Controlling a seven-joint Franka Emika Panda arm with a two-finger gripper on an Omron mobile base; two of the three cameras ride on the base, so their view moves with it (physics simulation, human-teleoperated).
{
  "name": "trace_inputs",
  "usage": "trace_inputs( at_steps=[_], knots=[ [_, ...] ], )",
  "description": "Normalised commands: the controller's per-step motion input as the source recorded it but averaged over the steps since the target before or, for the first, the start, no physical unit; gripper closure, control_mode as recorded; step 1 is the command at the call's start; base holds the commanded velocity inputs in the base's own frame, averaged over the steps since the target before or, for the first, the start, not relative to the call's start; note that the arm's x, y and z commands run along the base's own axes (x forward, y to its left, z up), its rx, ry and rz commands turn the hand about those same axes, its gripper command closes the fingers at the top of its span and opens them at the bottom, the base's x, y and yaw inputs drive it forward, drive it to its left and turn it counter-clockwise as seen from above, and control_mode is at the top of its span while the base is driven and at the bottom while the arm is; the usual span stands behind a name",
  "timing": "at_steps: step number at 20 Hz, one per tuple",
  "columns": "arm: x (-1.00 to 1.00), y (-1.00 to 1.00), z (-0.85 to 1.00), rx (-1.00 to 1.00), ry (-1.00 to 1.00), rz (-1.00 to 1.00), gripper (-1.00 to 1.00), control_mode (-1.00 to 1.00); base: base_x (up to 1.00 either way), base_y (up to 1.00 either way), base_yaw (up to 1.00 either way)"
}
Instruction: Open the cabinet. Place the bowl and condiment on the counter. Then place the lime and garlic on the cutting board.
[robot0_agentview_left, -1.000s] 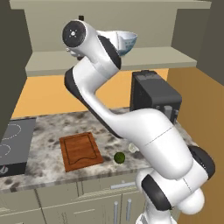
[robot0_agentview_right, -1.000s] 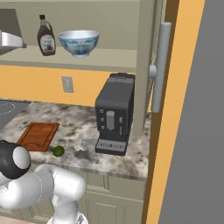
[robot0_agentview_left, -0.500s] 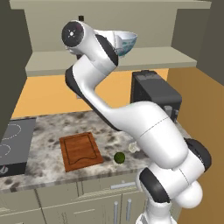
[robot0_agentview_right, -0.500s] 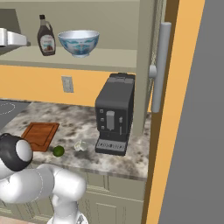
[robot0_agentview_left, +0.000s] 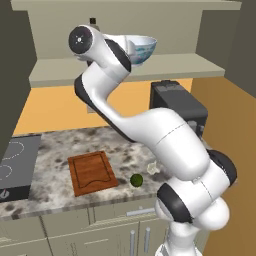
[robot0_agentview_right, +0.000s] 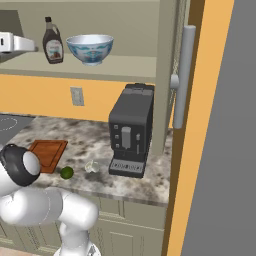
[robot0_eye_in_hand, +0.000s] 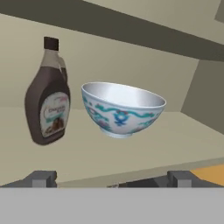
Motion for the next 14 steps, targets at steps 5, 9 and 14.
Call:
trace_inputs(
  at_steps=[5,9,14],
  knots=[
    [0.27,0.13,-0.02,-0.01,0.00,0.00,-1.00,-1.00,0.00,0.00,0.00],
    [0.24,0.29,-0.07,-0.03,0.00,0.00,-1.00,-1.00,0.00,0.00,0.00],
    [0.25,0.18,-0.03,-0.02,0.00,0.00,-1.00,-1.00,0.00,0.00,0.00]
  ],
)
